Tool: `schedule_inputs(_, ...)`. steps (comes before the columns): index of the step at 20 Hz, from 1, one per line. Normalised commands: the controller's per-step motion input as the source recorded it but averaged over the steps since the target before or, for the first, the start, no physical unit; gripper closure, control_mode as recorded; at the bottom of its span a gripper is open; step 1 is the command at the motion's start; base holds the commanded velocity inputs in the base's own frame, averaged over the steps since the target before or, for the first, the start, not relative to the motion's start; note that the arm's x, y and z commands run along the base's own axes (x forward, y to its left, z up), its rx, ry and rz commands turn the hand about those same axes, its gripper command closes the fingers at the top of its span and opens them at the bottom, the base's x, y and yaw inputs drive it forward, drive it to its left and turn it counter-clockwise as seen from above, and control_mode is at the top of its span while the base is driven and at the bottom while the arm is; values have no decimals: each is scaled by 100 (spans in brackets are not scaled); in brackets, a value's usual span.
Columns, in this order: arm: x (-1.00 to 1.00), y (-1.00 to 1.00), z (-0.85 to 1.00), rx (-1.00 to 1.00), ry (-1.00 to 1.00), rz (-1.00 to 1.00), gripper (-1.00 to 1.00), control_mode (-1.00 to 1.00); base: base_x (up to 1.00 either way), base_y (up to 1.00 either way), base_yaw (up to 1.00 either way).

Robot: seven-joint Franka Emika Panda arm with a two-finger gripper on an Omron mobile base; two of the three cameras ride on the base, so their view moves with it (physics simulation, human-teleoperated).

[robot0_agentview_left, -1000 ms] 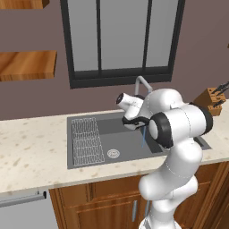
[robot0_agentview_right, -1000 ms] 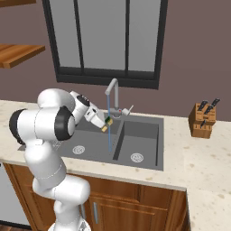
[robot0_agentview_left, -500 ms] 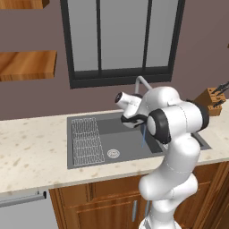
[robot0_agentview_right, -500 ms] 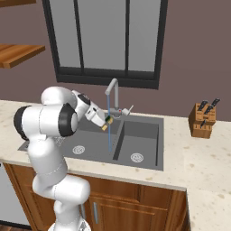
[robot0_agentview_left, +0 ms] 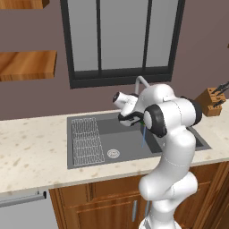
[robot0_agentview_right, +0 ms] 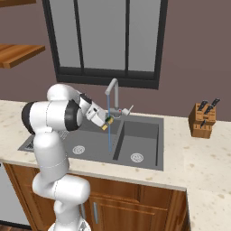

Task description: Soak the sponge with water for a few seconds and then drop it inside the sink.

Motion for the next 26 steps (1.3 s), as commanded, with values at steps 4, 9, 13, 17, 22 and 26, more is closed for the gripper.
schedule_inputs(4,9,0,-10,0,0,-7,100,-100,0,0,0)
schedule_inputs(9,-11,0,0,0,-1,-6,100,-100,0,0,0)
schedule_inputs(13,-1,0,0,0,-3,-4,100,-100,0,0,0)
schedule_inputs(17,0,0,0,0,0,-2,100,-100,0,0,0)
schedule_inputs(22,5,0,0,0,0,0,100,-100,0,0,0)
schedule_inputs(26,4,0,0,0,0,0,100,-100,0,0,0)
